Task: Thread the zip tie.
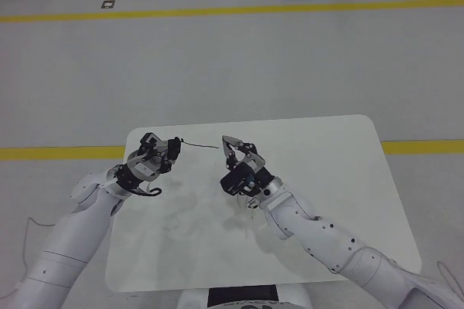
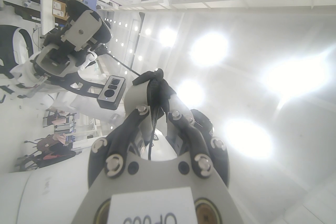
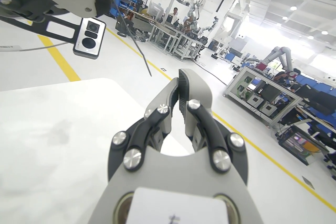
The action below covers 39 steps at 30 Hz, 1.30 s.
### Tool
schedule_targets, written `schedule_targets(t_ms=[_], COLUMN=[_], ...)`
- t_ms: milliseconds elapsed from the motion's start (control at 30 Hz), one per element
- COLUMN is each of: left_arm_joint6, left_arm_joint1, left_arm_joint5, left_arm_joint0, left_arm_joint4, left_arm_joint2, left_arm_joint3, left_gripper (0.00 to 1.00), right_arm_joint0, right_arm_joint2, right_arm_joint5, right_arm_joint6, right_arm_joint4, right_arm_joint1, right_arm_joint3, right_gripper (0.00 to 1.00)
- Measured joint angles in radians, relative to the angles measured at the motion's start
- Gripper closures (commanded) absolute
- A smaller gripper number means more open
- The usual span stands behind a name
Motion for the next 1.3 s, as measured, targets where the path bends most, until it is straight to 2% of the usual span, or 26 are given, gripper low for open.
schedule_targets(t_ms=[67,433,633,833,1067,1300], left_arm_joint6=[0.000,0.000,0.016,-0.072,-0.182,-0.197], left_arm_joint1=[0.000,0.000,0.000,0.008,0.021,0.023], left_arm_joint5=[0.000,0.000,0.010,0.049,0.107,0.111], left_arm_joint0=[0.000,0.000,0.000,0.001,0.001,0.003], left_arm_joint4=[0.000,0.000,0.003,0.028,0.113,0.130], left_arm_joint2=[0.000,0.000,-0.016,-0.063,-0.096,-0.100], left_arm_joint3=[0.000,0.000,-0.016,-0.016,-0.021,-0.025], left_gripper=[1.00,1.00,1.00,1.00,1.00,1.00], right_arm_joint0=[-0.006,-0.007,-0.047,-0.086,-0.133,-0.135], right_arm_joint2=[0.010,0.011,0.074,0.160,0.247,0.251], right_arm_joint5=[-0.015,-0.014,-0.051,-0.142,-0.245,-0.251], right_arm_joint6=[-0.006,-0.004,0.003,0.016,0.022,0.022], right_arm_joint4=[0.009,0.010,0.088,0.193,0.303,0.307], right_arm_joint1=[0.002,0.001,-0.001,0.007,0.013,0.013], right_arm_joint3=[-0.006,-0.005,-0.002,-0.015,-0.049,-0.051], right_gripper=[0.00,0.00,0.00,0.00,0.00,0.00])
